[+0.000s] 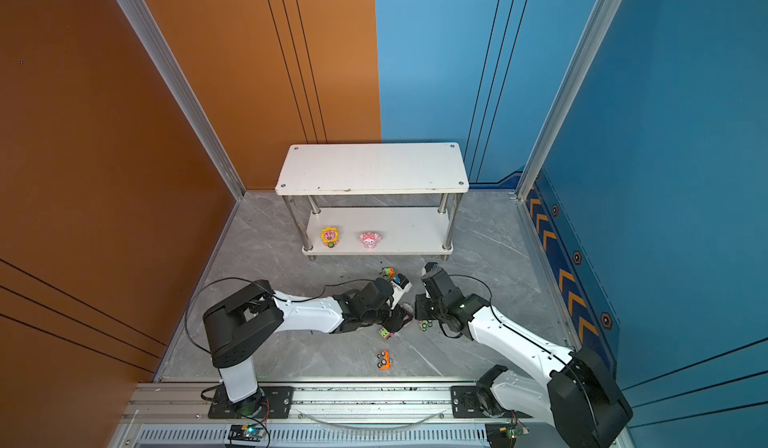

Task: Place and organize the plastic toys onto the shelf
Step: 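Close the left gripper on the Hello Kitty figure while the right gripper pulls back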

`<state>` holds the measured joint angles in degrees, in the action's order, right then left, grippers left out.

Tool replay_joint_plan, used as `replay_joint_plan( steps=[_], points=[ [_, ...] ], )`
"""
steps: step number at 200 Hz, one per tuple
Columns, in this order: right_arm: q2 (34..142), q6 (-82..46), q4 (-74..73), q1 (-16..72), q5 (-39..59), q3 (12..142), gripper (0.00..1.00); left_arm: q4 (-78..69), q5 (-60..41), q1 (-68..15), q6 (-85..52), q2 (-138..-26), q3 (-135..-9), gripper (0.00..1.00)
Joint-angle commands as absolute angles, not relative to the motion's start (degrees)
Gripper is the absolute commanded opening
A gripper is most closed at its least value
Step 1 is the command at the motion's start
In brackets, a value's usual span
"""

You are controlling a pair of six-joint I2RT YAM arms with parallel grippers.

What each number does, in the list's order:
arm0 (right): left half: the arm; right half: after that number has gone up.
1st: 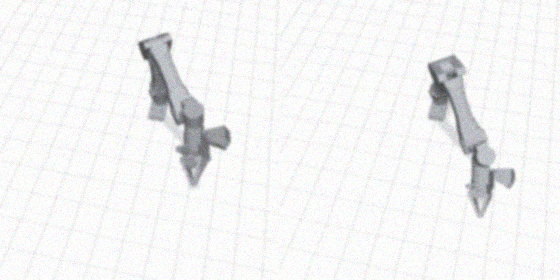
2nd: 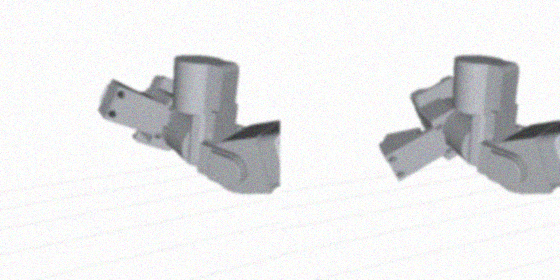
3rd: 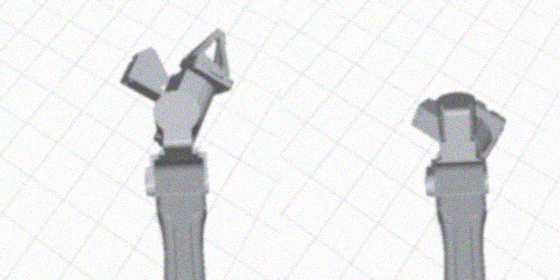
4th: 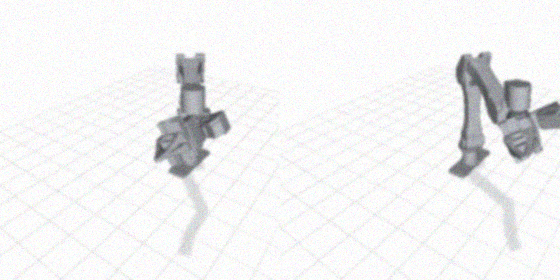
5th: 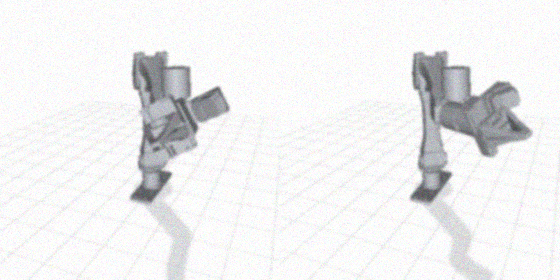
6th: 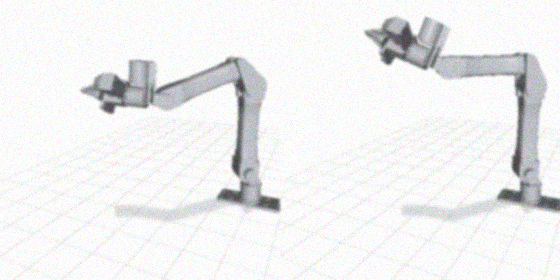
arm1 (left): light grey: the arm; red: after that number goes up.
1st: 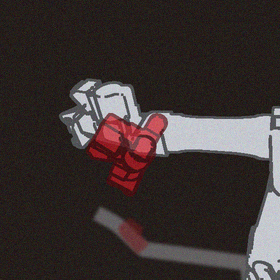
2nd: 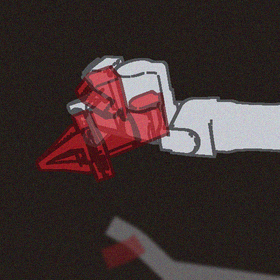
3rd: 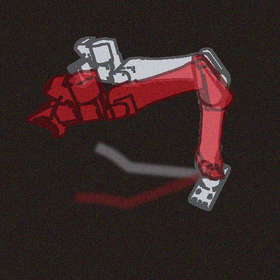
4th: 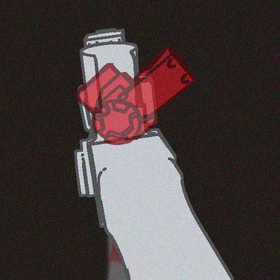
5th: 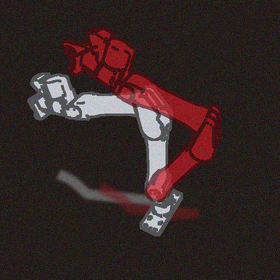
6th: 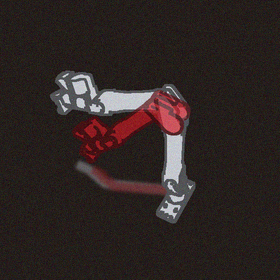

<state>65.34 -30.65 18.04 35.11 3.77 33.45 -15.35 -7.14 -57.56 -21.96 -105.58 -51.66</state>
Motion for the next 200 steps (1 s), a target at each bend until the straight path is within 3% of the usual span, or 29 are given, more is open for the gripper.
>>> replay_joint_plan(
  steps=[1, 14, 41, 65, 200],
  points=[
    [64.1, -29.9, 20.0, 34.7, 2.3, 33.0, 0.06, -11.1, -8.3, -57.4, -21.5, -107.1, -52.7, 0.46],
    [63.9, -29.7, 20.1, 34.7, 2.2, 33.0, 0.06, -10.7, -8.5, -57.4, -21.6, -106.8, -52.8, 0.49],
    [63.6, -29.5, 20.4, 34.5, 2.2, 33.0, 0.06, -9.7, -8.3, -57.5, -21.7, -106.3, -52.8, 0.72],
    [63.4, -29.4, 20.5, 34.4, 2.3, 33.2, 0.07, -9.1, -7.3, -58.0, -21.8, -106.2, -52.1, 0.77],
    [64.2, -29.4, 20.0, 34.0, 2.5, 33.1, 0.09, -3.9, -0.2, -59.1, -23.1, -108.5, -51.0, 0.77]
  ],
)
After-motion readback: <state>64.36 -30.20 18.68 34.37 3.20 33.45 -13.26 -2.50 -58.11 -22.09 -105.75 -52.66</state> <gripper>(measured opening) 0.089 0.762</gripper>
